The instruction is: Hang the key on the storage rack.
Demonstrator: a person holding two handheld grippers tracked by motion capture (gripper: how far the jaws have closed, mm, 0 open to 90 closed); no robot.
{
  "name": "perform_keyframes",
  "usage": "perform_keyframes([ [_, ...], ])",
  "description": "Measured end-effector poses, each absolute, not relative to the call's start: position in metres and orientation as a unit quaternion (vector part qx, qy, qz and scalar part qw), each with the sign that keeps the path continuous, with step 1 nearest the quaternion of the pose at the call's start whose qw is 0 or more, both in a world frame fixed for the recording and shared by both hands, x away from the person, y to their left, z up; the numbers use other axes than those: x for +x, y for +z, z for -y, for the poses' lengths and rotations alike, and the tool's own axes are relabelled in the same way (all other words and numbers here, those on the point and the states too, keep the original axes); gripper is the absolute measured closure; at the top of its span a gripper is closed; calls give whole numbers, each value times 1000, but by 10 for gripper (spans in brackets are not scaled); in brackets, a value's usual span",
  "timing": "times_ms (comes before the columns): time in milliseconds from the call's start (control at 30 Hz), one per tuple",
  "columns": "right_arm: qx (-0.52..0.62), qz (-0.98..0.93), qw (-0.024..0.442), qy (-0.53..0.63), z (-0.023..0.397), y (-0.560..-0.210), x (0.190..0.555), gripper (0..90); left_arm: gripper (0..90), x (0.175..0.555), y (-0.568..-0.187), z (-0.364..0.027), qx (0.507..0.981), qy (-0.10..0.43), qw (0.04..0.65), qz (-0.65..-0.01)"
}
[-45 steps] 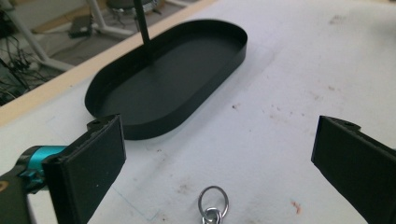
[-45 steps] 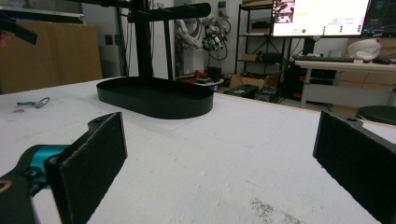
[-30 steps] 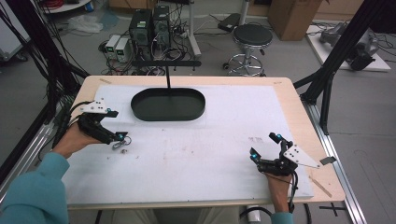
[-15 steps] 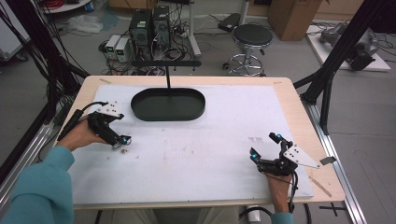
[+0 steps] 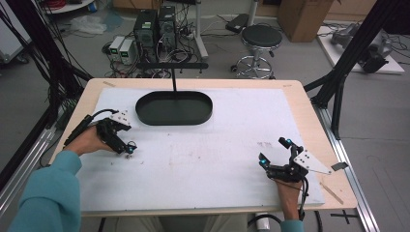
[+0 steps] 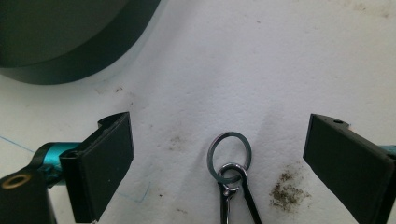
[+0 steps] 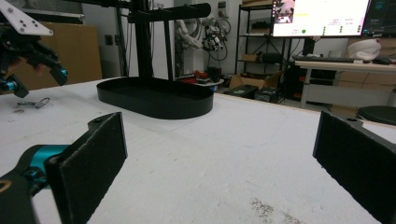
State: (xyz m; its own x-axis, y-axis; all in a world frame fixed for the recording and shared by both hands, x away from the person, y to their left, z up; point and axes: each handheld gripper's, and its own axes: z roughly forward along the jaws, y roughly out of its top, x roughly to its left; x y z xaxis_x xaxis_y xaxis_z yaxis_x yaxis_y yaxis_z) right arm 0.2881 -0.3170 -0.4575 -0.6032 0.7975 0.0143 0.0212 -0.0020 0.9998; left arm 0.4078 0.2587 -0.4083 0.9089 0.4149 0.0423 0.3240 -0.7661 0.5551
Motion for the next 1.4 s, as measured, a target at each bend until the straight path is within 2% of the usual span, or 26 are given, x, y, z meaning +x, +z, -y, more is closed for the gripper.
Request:
perform_keyframes([
  [67, 318, -636, 312, 630, 317, -457, 289, 22, 103, 408, -410, -258, 937, 81, 275, -200],
  [233, 318, -636, 312, 630, 317, -457, 289, 22, 212, 408, -412, -257, 943, 71, 263, -192],
  [367, 318, -636, 312, 630, 318, -458, 289, 22, 241, 409, -413, -257, 947, 71, 251, -189],
  [533, 319, -635, 311, 631, 317, -458, 289, 22, 307, 408, -415, -256, 949, 60, 246, -186],
  [567, 318, -635, 311, 631, 317, -458, 289, 22, 342, 408, -416, -256, 948, 57, 249, -188],
  [733, 318, -635, 311, 631, 317, -458, 289, 22, 388, 408, -416, -255, 951, 53, 245, -180],
  [900, 319, -635, 311, 631, 317, -458, 289, 22, 486, 405, -415, -255, 953, 49, 248, -168],
  [1400, 318, -635, 312, 631, 318, -458, 289, 22, 600, 401, -409, -259, 956, 53, 244, -153],
])
